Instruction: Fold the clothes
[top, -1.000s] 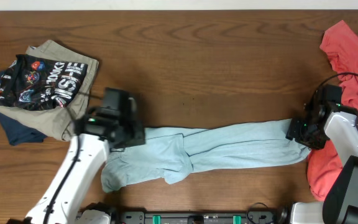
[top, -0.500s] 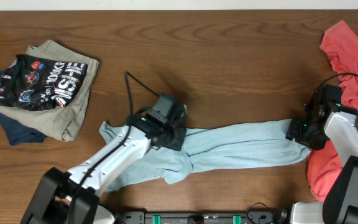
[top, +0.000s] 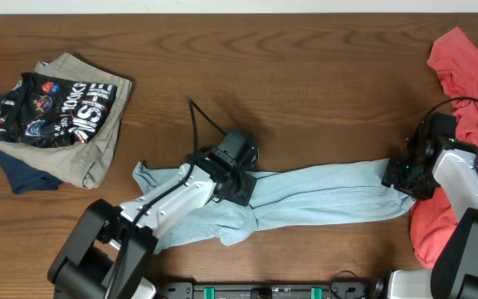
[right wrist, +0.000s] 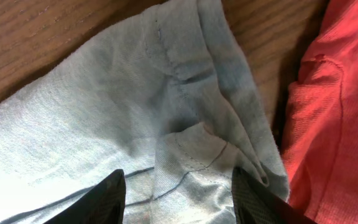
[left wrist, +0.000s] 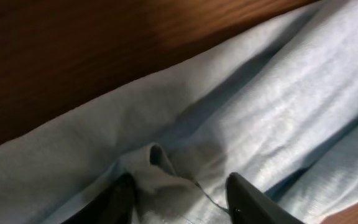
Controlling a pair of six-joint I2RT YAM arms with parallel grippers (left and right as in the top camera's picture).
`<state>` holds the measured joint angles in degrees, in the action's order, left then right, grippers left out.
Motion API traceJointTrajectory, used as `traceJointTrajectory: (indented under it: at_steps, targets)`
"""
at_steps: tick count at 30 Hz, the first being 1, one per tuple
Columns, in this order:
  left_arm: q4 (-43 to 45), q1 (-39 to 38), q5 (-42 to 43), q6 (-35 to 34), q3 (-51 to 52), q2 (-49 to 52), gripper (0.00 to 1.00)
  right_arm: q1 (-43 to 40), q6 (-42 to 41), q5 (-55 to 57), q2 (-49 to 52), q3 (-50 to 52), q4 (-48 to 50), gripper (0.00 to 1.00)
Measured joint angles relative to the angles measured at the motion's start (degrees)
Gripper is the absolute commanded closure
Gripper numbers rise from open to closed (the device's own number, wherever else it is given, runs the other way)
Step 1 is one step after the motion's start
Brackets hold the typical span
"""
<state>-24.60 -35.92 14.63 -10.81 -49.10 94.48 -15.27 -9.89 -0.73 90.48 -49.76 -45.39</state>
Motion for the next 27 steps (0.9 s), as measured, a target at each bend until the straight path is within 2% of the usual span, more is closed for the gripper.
traceJointTrajectory:
  at_steps: [2,6,11,16,18,20,27]
  targets:
    - [0.02,0.02,0.07,0.28,0.0,0.15,0.88,0.0,0.02,-0.17,0.0,0.0,0.0,0.46]
    - [-1.05,0.07,-0.04,0.35,-0.35,0.11,0.94,0.0,0.02,-0.52,0.0,0.0,0.0,0.46]
    - [-5.05,1.01,-2.19,-0.39,-2.67,-2.47,0.94,0.0,0.02,-0.81,0.0,0.0,0.0,0.46]
    - [-8.11,3.98,-7.43,-4.59,-4.33,-9.14,0.94,0.0,0.02,-0.83,0.0,0.0,0.0,0.46]
    - [-9.05,5.4,-9.05,-6.51,-4.37,-11.39,0.9,0.0,0.02,-0.81,0.0,0.0,0.0,0.46]
    - [-9.4,6.49,-9.57,-7.96,-4.37,-12.76,0.87,0.0,0.02,-0.81,0.0,0.0,0.02,0.46]
    - [-9.97,6.62,-9.05,-10.16,-4.37,-13.46,0.87,0.0,0.02,-0.83,0.0,0.0,0.11,0.45]
